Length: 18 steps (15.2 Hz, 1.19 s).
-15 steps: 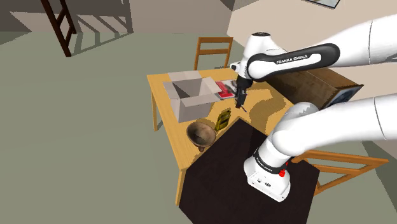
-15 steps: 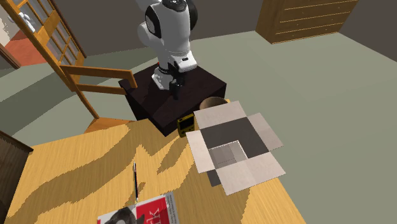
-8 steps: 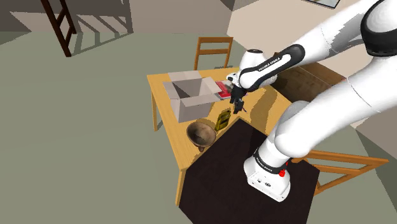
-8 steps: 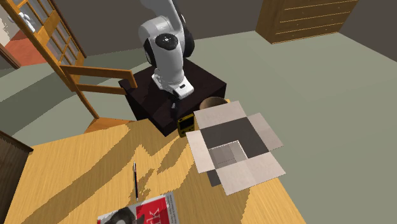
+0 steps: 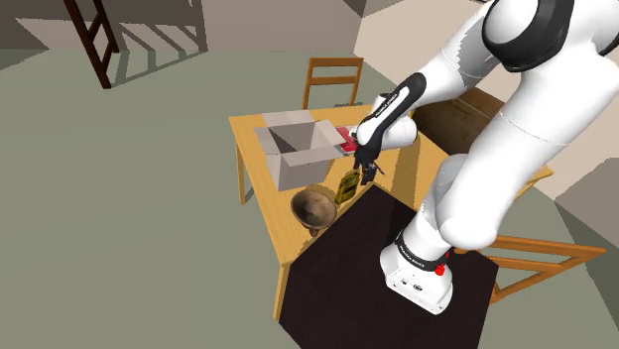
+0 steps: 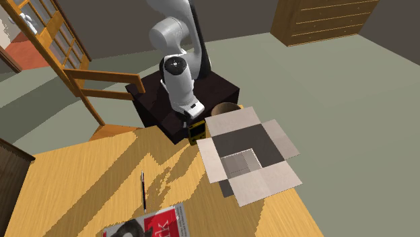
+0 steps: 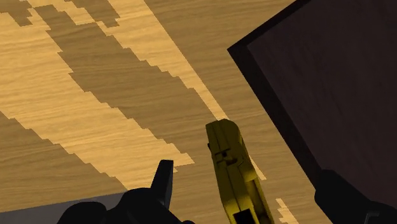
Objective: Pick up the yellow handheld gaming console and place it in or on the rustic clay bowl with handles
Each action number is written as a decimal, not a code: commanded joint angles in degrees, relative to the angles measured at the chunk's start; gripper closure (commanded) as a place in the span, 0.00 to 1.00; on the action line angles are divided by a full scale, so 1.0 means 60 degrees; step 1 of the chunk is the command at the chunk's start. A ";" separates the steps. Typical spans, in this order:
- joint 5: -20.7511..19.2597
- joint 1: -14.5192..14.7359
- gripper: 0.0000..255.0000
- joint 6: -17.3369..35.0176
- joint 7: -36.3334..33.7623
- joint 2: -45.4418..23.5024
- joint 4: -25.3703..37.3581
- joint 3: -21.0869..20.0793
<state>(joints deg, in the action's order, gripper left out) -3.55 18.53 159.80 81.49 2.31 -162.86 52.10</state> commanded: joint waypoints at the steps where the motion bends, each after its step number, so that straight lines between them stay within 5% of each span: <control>1: 0.1586 0.0365 0.00 0.0372 0.1111 -0.0635 0.0038 -0.0005; 2: 0.3047 0.0417 0.00 0.0567 0.2142 -0.1146 0.0109 -0.0326; 10: 0.2936 0.0150 0.00 0.0577 0.2064 -0.1119 0.0105 -0.0566; 11: 0.2935 0.0150 1.00 0.0577 0.2063 -0.1119 0.0104 -0.0565; 18: 0.2935 0.0150 1.00 0.0577 0.2064 -0.1119 0.0104 -0.0565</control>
<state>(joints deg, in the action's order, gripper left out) 14.06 19.43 163.27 93.88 -4.41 -162.23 48.72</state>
